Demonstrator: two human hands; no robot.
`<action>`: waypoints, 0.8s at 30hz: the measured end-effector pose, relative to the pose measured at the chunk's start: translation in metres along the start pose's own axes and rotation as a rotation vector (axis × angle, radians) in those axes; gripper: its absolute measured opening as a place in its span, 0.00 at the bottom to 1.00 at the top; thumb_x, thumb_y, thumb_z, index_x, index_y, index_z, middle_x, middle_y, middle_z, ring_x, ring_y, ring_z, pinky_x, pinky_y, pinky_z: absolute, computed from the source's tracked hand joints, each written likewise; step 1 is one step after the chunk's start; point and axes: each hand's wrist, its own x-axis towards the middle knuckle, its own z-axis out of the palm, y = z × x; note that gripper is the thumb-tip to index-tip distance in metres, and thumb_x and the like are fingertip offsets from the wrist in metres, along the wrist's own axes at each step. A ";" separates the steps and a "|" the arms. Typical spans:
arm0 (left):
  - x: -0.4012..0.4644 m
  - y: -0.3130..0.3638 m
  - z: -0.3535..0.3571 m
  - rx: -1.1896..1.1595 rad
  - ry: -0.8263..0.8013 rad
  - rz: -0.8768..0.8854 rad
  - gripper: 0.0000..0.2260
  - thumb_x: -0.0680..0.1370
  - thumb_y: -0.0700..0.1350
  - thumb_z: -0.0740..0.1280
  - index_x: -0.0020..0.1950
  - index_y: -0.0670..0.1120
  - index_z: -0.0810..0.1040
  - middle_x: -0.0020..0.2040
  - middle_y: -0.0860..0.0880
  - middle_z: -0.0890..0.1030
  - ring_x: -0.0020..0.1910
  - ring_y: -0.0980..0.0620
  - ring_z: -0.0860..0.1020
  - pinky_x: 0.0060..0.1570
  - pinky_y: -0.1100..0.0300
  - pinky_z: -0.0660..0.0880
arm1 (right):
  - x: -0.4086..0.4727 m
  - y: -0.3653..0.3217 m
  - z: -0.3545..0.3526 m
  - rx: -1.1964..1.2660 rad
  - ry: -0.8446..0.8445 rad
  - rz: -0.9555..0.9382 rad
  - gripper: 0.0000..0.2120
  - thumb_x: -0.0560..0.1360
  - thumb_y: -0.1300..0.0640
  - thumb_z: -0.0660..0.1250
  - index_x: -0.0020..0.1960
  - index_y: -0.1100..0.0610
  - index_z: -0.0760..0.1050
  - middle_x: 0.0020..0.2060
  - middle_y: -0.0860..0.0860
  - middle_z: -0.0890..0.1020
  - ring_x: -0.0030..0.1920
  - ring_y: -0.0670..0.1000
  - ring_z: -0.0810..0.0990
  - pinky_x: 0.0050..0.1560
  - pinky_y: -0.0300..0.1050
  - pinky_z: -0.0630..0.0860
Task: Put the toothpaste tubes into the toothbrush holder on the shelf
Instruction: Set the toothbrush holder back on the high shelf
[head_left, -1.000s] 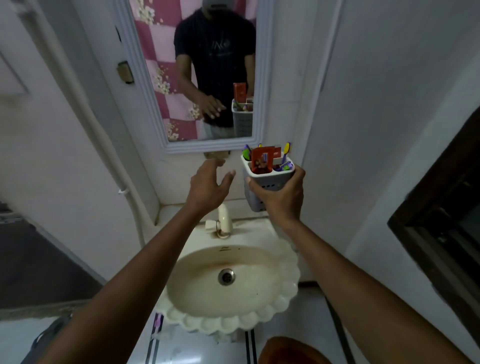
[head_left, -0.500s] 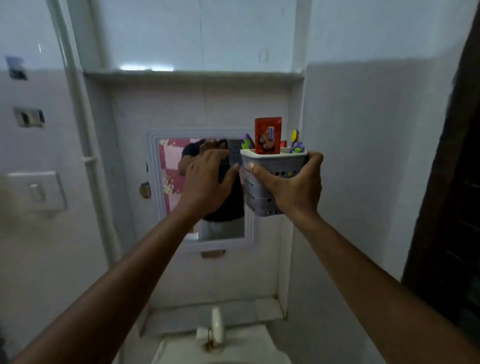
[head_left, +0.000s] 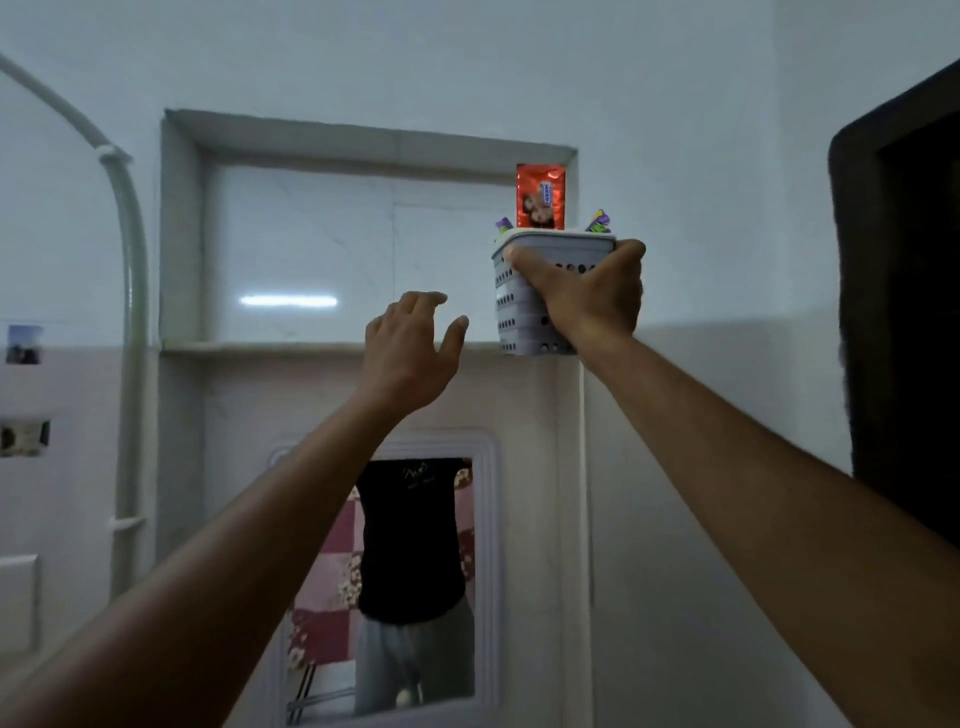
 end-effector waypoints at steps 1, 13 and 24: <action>0.010 -0.003 0.006 0.006 -0.002 -0.002 0.24 0.85 0.60 0.62 0.75 0.46 0.75 0.72 0.46 0.79 0.71 0.43 0.76 0.71 0.44 0.69 | 0.012 -0.003 0.007 -0.004 0.014 -0.003 0.50 0.53 0.25 0.81 0.62 0.53 0.67 0.58 0.47 0.77 0.61 0.55 0.80 0.53 0.47 0.74; 0.047 -0.051 0.081 0.133 -0.209 -0.089 0.25 0.87 0.62 0.50 0.80 0.55 0.71 0.80 0.50 0.72 0.80 0.44 0.67 0.79 0.39 0.56 | 0.054 0.040 0.080 -0.157 0.010 0.027 0.54 0.59 0.23 0.80 0.70 0.57 0.69 0.64 0.52 0.80 0.63 0.57 0.82 0.56 0.50 0.80; 0.042 -0.059 0.090 0.166 -0.147 -0.039 0.26 0.87 0.62 0.50 0.79 0.53 0.73 0.80 0.49 0.72 0.82 0.46 0.64 0.79 0.40 0.56 | 0.041 0.090 0.103 -0.412 -0.211 -0.042 0.68 0.68 0.20 0.72 0.88 0.61 0.46 0.81 0.60 0.67 0.77 0.63 0.72 0.69 0.60 0.77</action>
